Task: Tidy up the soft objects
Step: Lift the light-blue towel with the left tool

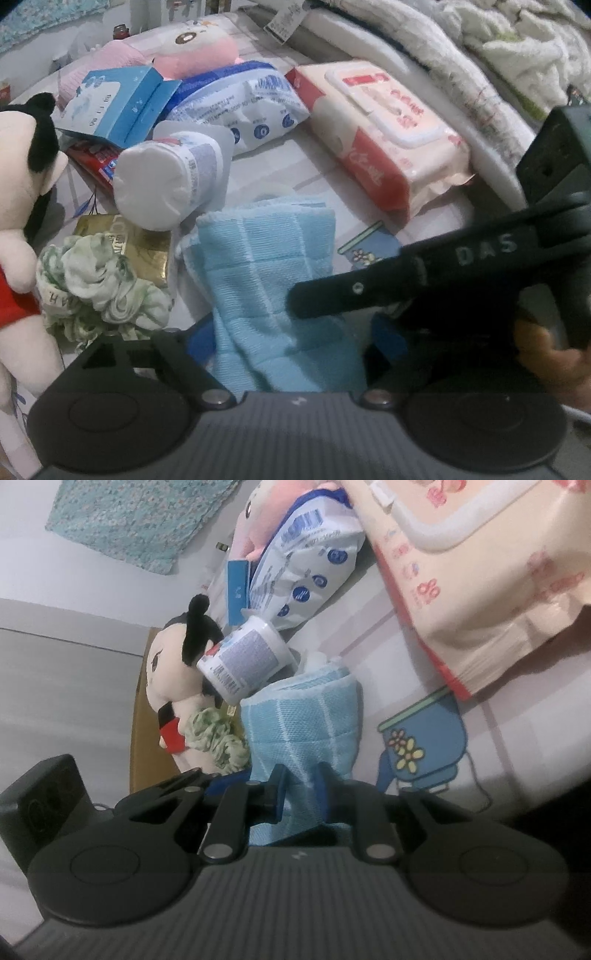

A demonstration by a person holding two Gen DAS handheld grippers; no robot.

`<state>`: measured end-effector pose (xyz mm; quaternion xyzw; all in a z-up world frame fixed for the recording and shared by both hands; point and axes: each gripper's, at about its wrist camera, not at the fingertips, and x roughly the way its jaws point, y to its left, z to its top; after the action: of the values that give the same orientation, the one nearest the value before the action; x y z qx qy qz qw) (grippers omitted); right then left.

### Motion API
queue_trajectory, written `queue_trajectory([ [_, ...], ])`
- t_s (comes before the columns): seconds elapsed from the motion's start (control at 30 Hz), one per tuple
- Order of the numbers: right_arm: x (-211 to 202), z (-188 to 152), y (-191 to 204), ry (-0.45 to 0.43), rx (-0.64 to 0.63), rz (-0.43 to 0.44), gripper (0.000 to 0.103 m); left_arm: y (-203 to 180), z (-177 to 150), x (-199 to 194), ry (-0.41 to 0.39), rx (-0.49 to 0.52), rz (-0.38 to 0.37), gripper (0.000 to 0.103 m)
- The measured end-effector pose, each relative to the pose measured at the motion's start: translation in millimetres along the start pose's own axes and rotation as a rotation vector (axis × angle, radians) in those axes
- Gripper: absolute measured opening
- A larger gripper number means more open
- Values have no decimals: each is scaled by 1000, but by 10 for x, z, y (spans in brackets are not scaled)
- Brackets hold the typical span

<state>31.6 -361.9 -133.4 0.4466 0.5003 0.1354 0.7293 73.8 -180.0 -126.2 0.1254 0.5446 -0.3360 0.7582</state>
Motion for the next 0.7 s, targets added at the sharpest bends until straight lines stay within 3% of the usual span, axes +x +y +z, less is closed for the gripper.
queue_trajectory([
  [0.17, 14, -22, 25, 22, -11, 20, 16, -62, -21, -6, -18, 47, 84, 70],
  [0.33, -137, -21, 100, 17, -72, 31, 19, -28, -9, -40, -26, 25, 79, 55],
  [0.4, -226, -18, 144, 6, -102, 19, 19, -4, -3, -63, -32, 7, 71, 37],
  [0.57, -525, 51, 288, -68, -179, -20, 20, 60, -86, -169, -45, -9, 64, 32],
  [0.7, -623, 197, 425, -138, -242, -101, 20, 76, -184, -211, -52, 2, 56, 32],
])
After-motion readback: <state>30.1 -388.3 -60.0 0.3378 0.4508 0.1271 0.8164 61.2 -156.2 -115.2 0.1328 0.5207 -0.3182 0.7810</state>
